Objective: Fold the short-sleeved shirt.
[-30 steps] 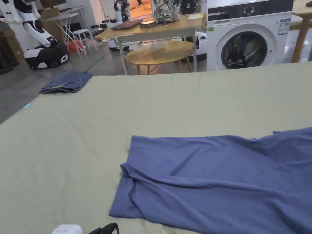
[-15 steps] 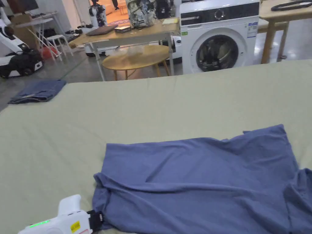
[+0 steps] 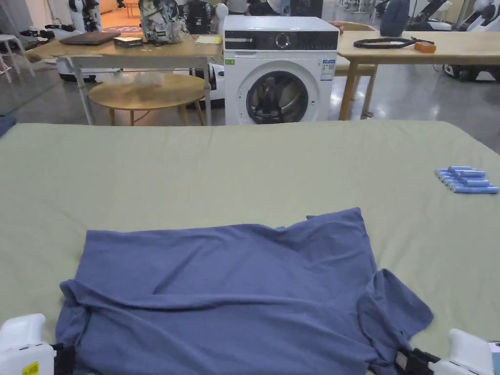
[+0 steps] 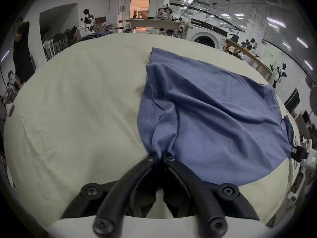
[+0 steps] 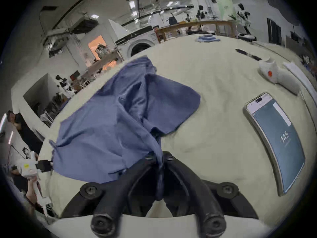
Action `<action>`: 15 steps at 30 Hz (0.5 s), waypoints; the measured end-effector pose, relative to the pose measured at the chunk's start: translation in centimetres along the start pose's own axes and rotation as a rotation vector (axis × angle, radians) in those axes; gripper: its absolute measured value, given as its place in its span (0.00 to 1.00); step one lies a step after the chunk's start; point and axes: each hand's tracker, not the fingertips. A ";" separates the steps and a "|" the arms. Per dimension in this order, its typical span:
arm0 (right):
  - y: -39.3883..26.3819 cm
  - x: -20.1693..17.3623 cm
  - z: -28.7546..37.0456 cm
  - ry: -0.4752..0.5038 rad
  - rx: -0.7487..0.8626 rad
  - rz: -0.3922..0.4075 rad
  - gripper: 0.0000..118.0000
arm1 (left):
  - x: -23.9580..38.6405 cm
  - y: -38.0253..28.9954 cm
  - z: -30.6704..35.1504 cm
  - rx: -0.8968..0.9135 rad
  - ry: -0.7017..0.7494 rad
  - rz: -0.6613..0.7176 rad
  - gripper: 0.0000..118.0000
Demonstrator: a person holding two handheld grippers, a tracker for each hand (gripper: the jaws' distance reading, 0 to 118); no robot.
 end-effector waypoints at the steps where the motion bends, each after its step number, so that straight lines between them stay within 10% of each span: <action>1: 0.2 0.0 0.5 -0.009 0.005 0.023 0.03 | -0.1 0.3 0.4 0.002 -0.010 -0.005 0.00; 4: 1.1 -1.1 3.3 -0.084 0.074 0.134 0.03 | -1.2 -0.1 4.1 0.081 -0.092 0.083 0.00; 15: -1.9 3.2 11.1 -0.219 0.090 0.137 0.03 | -3.9 -9.2 13.2 0.109 -0.117 0.108 0.00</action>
